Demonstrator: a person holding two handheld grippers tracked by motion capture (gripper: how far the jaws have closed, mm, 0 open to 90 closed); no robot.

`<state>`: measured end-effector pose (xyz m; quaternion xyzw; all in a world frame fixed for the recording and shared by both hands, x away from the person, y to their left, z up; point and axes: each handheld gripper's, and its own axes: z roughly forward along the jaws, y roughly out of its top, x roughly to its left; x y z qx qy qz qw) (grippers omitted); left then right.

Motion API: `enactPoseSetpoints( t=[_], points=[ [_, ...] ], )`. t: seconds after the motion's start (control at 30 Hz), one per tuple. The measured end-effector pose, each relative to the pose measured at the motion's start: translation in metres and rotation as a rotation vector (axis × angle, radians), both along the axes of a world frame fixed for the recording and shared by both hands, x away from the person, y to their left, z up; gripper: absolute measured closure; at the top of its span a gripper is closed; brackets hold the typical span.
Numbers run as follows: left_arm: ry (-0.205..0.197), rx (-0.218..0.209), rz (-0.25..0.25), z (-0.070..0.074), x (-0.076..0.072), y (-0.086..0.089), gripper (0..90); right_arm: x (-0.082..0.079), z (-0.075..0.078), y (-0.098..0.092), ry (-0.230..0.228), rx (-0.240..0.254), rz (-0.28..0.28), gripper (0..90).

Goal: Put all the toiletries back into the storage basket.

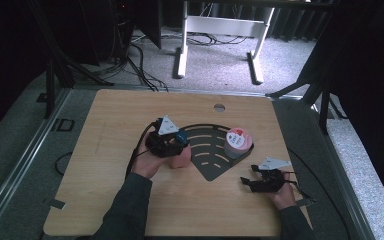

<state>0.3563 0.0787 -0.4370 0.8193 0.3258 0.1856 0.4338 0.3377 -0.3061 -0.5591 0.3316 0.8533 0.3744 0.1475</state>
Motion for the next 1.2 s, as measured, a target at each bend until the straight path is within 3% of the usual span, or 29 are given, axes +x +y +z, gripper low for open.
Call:
enactPoseSetpoints(
  t=[0.53, 1.2],
  points=[
    [-0.015, -0.004, 0.001, 0.011, 0.001, -0.009, 52.6, 0.0, 0.0, 0.0, 0.001, 0.0, 0.0, 28.7],
    [-0.018, -0.029, -0.017, 0.012, 0.007, -0.028, 52.6, 0.001, 0.0, 0.0, 0.001, 0.0, 0.005, 28.6]
  ],
)
